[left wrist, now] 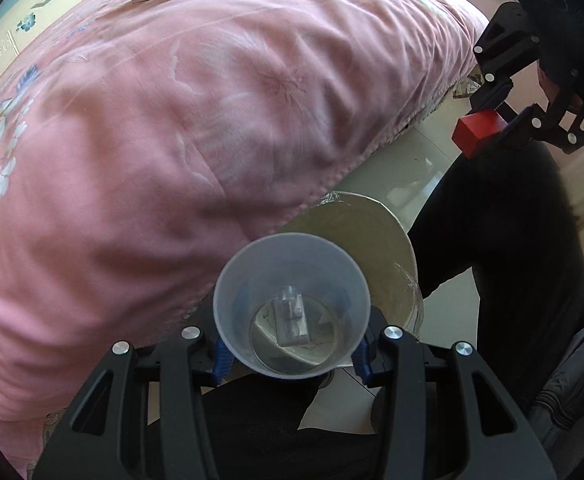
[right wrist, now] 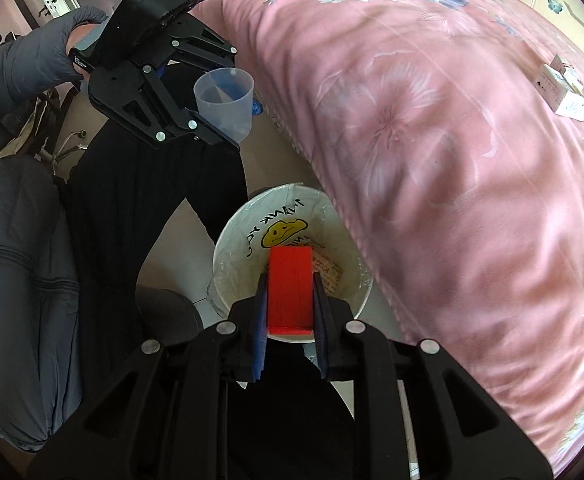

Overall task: Collect trash
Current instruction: 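Carry the clear cup and red block with both tools to the trash bin, then open left tool over the bin while right tool releases the red block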

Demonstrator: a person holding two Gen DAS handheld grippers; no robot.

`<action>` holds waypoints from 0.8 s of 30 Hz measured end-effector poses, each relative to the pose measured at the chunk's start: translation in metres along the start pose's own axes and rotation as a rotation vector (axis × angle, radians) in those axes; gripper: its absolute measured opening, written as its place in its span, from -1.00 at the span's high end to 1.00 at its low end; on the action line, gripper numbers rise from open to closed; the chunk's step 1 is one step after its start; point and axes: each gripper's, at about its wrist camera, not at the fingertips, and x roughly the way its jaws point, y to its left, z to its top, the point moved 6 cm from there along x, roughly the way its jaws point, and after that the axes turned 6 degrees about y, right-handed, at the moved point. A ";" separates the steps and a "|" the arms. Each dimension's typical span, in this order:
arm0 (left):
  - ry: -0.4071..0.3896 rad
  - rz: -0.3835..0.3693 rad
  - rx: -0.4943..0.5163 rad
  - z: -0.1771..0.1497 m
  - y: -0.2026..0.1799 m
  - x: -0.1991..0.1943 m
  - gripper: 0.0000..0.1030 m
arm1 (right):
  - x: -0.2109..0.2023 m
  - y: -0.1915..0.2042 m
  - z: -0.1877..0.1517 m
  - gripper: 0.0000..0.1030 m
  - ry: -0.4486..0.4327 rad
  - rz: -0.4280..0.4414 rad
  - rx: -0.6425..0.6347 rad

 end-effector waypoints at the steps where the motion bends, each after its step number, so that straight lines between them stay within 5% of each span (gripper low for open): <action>1: 0.009 -0.008 0.000 -0.001 -0.002 0.006 0.05 | 0.005 0.000 0.000 0.60 0.007 0.007 0.002; 24: 0.153 -0.069 0.022 -0.007 -0.022 0.105 0.05 | 0.097 0.008 0.001 0.60 0.096 0.043 0.033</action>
